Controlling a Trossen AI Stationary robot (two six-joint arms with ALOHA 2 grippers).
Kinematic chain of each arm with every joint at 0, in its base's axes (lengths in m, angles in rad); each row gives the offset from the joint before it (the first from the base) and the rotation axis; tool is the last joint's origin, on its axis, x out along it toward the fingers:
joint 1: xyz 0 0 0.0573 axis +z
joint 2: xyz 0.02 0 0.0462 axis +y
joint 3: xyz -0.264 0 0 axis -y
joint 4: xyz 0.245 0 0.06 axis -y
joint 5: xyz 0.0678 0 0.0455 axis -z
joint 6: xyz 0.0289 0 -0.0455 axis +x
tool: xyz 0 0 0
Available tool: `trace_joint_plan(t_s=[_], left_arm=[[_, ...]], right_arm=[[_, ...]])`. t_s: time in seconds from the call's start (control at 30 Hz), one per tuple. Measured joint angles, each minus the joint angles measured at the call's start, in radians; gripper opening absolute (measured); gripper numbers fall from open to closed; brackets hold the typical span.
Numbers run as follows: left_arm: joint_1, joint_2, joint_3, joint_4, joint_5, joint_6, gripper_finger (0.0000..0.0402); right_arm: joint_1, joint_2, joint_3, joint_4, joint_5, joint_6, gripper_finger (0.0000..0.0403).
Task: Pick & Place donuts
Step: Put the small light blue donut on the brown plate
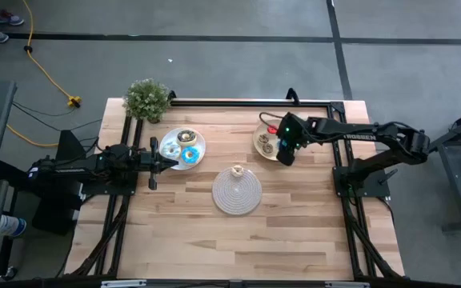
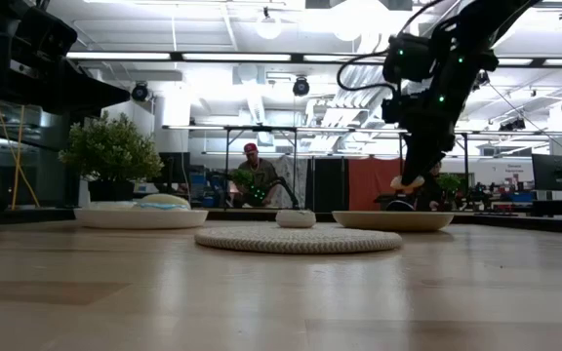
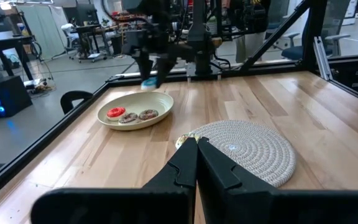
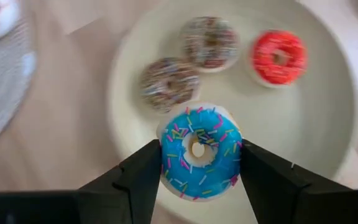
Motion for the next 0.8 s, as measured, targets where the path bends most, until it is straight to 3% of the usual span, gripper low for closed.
trace_joint_plan(t_s=[0.33, 0.8], left_arm=[[0.000, 0.000, 0.000, 0.000, 0.000, 0.000, 0.0001], [0.000, 0.000, 0.000, 0.000, 0.000, 0.000, 0.0001]], right_arm=[[-0.157, 0.061, -0.012, 0.062, 0.077, 0.152, 0.0200], [-0.215, 0.270, 0.072, 0.101, 0.073, 0.220, 0.0201]])
